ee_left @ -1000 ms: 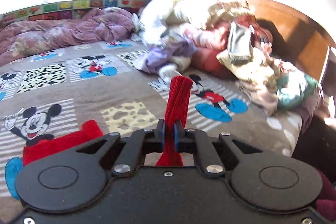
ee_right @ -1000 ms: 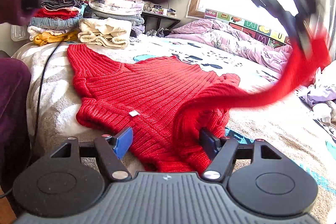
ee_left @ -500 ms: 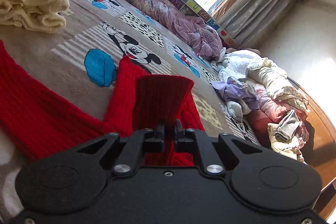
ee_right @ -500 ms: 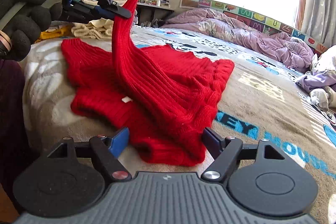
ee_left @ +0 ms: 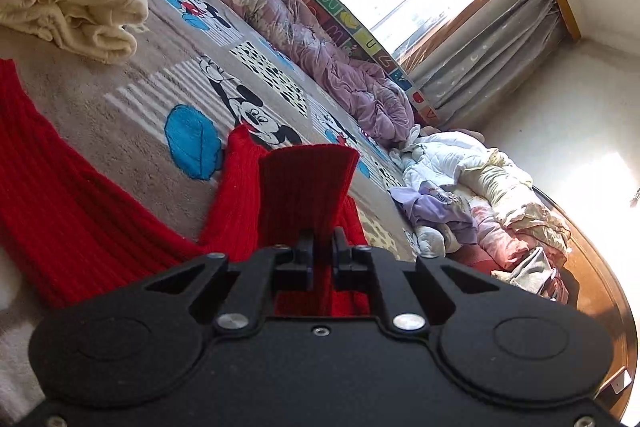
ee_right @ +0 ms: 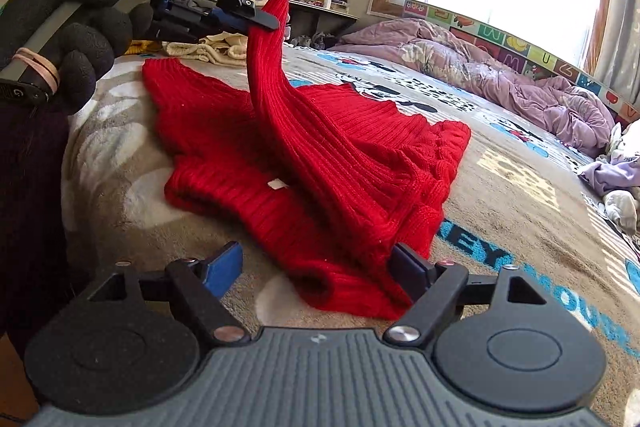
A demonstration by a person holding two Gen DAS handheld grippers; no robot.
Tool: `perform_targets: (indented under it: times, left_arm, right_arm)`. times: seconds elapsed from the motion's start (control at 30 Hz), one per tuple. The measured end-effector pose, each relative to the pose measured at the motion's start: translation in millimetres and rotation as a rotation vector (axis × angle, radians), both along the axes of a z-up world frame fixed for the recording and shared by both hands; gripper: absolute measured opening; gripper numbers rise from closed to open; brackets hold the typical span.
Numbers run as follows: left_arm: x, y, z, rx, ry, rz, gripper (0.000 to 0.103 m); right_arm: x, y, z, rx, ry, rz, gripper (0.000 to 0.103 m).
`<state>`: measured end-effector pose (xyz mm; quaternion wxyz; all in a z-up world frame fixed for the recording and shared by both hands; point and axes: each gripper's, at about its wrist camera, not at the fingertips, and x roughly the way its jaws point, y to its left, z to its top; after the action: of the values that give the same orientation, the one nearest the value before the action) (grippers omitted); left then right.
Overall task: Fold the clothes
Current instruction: 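Lay the sleeve on the sweater body and open the left tool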
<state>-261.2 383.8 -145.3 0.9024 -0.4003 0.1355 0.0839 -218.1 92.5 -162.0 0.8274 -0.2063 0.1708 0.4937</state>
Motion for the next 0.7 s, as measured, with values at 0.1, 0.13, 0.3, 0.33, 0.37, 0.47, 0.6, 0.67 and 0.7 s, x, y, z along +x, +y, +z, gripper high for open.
perform_targets:
  times: [0.1,0.13,0.3,0.33,0.37,0.47,0.6,0.67,0.7]
  left_arm:
    - [-2,2,-5,-0.02,0.0,0.015,0.006]
    - [-3,3,-4,-0.028,-0.012,0.019,0.006]
    - [8,-4,10,-0.091,-0.099,0.0,0.006]
    - [15,-6,13,-0.106,-0.113,-0.014,0.006]
    - [23,-10,16,-0.116,-0.123,-0.028,0.006]
    - [50,-23,25,-0.135,-0.14,-0.069,0.006]
    - [91,-35,35,-0.132,-0.12,-0.097,0.006]
    - [113,-39,36,-0.133,-0.093,-0.105,0.006]
    - [124,-40,35,-0.136,-0.079,-0.106,0.006]
  right_arm:
    - [-6,-5,11,0.056,-0.029,0.003,0.078]
    - [-9,-7,14,0.083,-0.057,-0.006,0.079]
    - [3,4,3,0.035,-0.01,-0.008,0.079]
    - [3,4,5,0.051,-0.014,-0.005,0.078]
    - [1,3,7,0.075,-0.023,-0.001,0.077]
    - [2,3,10,0.104,-0.025,-0.003,0.074]
    - [8,3,7,0.092,0.011,-0.014,0.063]
    - [12,2,6,0.096,0.045,-0.011,0.063]
    - [14,0,5,0.103,0.066,-0.013,0.063]
